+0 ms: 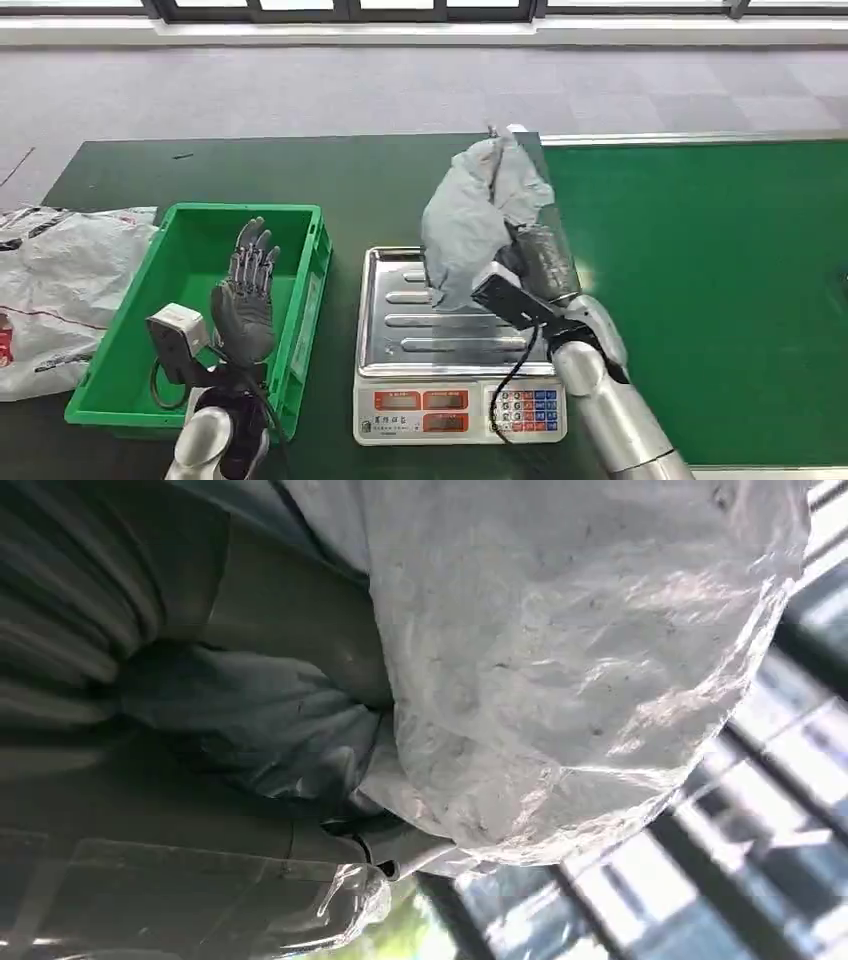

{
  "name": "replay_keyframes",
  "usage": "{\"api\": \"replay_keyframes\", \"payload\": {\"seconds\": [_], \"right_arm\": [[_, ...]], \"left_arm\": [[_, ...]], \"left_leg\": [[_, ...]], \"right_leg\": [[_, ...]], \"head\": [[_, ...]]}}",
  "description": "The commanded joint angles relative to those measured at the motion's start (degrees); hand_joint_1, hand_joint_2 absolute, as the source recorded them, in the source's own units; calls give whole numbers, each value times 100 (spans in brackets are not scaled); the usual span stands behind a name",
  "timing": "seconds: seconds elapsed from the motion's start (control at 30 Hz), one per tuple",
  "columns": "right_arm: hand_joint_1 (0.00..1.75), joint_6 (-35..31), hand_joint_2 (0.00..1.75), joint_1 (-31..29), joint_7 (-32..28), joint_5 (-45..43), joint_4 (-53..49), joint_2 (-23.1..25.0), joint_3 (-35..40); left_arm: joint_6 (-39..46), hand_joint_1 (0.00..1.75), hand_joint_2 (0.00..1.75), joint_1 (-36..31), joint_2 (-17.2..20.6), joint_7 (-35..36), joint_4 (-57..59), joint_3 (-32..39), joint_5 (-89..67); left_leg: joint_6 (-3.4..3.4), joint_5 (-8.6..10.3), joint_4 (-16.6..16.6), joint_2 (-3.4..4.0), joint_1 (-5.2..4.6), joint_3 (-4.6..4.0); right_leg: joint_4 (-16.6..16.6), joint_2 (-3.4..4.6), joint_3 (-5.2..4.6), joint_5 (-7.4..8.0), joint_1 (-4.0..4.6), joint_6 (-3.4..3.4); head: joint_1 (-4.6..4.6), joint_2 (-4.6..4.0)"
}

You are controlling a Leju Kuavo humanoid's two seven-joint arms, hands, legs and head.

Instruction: Moved the parcel from conveyor to table for the left to box.

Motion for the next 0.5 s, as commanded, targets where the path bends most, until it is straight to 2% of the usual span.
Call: {"api": "replay_keyframes", "payload": {"seconds": [0.03,0.23,0.37,0.5], "right_arm": [[175,252,175,-126,149,-157,196,-15,1064],[175,380,175,-83,277,-83,9,-66,1093],[175,534,175,69,624,75,-96,-147,1174],[175,537,175,81,626,76,-59,-144,1190]], "left_arm": [[-420,0,0,83,174,-90,295,-96,272],[-434,0,0,207,145,-107,162,-50,249],[-473,0,0,348,72,-87,13,46,131],[-478,0,0,368,70,-85,-20,45,123]], "left_leg": [[-1,-1,-11,12,0,14],[0,-2,-5,10,-4,1],[1,-3,-6,8,-4,2],[1,-3,-5,6,-4,2]], "right_leg": [[-9,11,10,1,0,-1],[-6,8,3,1,-6,0],[-11,5,5,2,-5,0],[-9,4,4,1,-4,0]], "head": [[-2,0],[0,0],[0,0],[0,0]]}}
